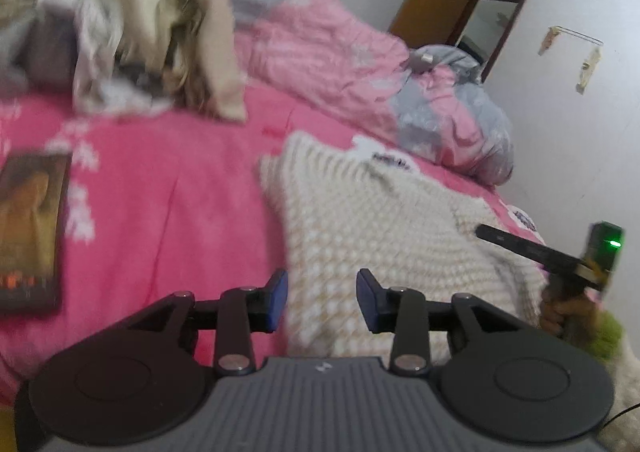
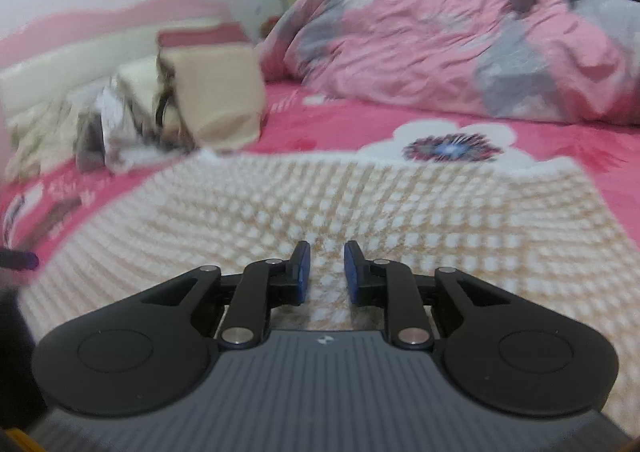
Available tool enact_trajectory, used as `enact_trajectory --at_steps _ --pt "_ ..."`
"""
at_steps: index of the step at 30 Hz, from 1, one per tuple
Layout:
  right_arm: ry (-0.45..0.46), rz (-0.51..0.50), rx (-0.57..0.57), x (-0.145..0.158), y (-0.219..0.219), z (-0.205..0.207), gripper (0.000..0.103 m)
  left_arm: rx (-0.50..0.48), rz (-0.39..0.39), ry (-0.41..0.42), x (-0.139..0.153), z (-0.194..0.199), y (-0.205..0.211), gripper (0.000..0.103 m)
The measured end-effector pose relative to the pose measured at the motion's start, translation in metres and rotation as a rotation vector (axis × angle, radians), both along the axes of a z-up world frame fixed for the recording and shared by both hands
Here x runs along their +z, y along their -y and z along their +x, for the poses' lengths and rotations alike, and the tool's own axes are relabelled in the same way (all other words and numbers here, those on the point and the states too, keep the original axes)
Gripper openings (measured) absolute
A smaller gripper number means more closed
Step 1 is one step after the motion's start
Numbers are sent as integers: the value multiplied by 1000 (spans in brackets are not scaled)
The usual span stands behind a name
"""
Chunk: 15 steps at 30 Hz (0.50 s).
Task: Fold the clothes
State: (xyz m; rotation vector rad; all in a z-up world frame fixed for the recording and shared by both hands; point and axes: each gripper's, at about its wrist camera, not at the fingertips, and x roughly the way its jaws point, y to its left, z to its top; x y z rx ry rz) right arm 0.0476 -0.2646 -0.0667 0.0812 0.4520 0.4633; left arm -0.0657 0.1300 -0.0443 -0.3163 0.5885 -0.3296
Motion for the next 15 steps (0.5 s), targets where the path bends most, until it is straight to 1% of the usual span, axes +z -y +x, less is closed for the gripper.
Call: enact_trajectory --at_steps 1,2,3,6,7,9,10,12,15 --pt "20 17 3 6 3 -13 18 -11 13 21 4 -1 9 38" --pt "41 27 8 13 6 -26 18 -43 21 37 4 1 22 38" --pt "60 13 16 18 6 -40 18 -74 29 52 4 3 36 38" --pt "73 -49 66 23 -2 -75 18 -169 58 89 3 10 77 38" --pt "73 -66 77 23 -5 -84 18 -197 84 77 -3 15 93 38" --pt "47 -81 72 10 -6 -86 17 -243 153 42 -18 25 122 38" --pt "34 -88 70 4 -7 -86 17 -255 188 24 -27 29 133 39" --pt "8 -103 64 -9 -9 -88 17 -243 251 -7 -41 34 146 37" --pt "-28 -126 54 -25 -12 -91 16 -245 264 -23 -28 33 147 36"
